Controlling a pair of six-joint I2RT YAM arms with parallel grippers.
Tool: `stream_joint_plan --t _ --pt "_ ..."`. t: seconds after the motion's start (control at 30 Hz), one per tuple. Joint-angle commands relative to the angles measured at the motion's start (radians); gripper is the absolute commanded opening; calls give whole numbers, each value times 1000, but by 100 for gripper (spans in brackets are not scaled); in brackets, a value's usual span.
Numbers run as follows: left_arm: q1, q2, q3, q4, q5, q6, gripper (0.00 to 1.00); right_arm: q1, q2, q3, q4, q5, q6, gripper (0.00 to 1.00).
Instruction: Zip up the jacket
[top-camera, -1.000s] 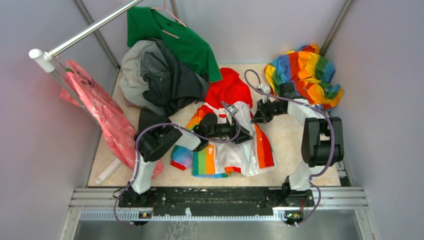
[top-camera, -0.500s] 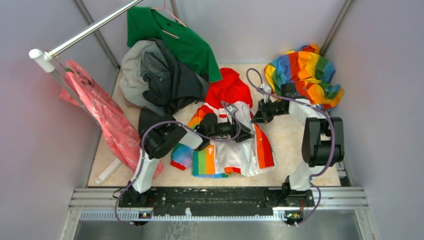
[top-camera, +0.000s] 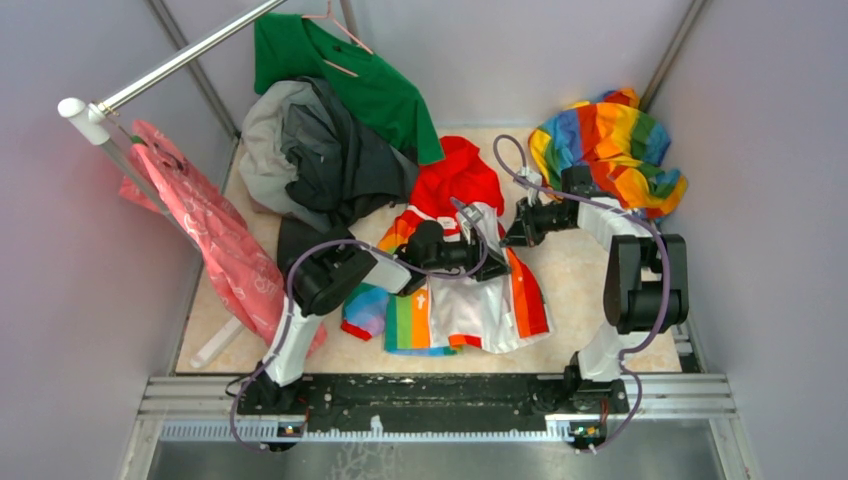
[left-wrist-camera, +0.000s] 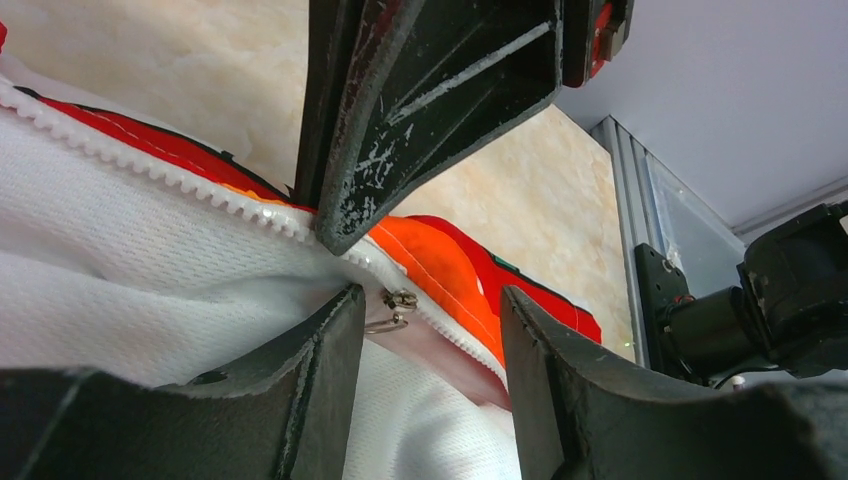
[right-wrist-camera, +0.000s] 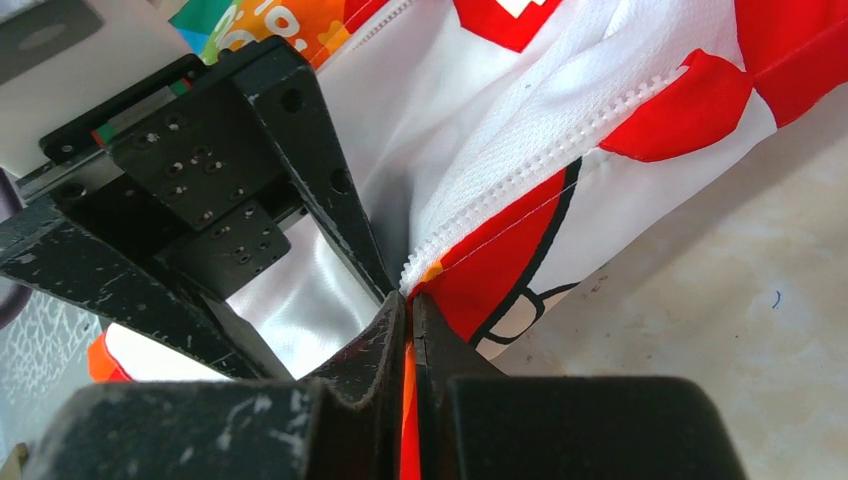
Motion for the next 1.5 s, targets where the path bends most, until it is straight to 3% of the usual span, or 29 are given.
stream_joint_plan --t 0.0,0.37,0.53,0.83,1.17,1.47 --pt "4 37 45 -9 42 -18 57 -10 -30 52 -5 -64 -25 4" --pt "4 62 84 -24 92 -59 35 -10 -19 54 -6 -51 -23 5" --pt "4 66 89 -9 108 -79 30 -10 -16 53 -7 -36 -24 6" --pt "4 71 87 -29 123 -98 8 -10 -25 59 -19 10 -40 15" --pt "4 36 35 -24 148 -87 5 -10 -90 47 -9 81 -41 38" --pt "1 26 30 -14 196 -91 5 -10 -23 52 -16 97 -7 40"
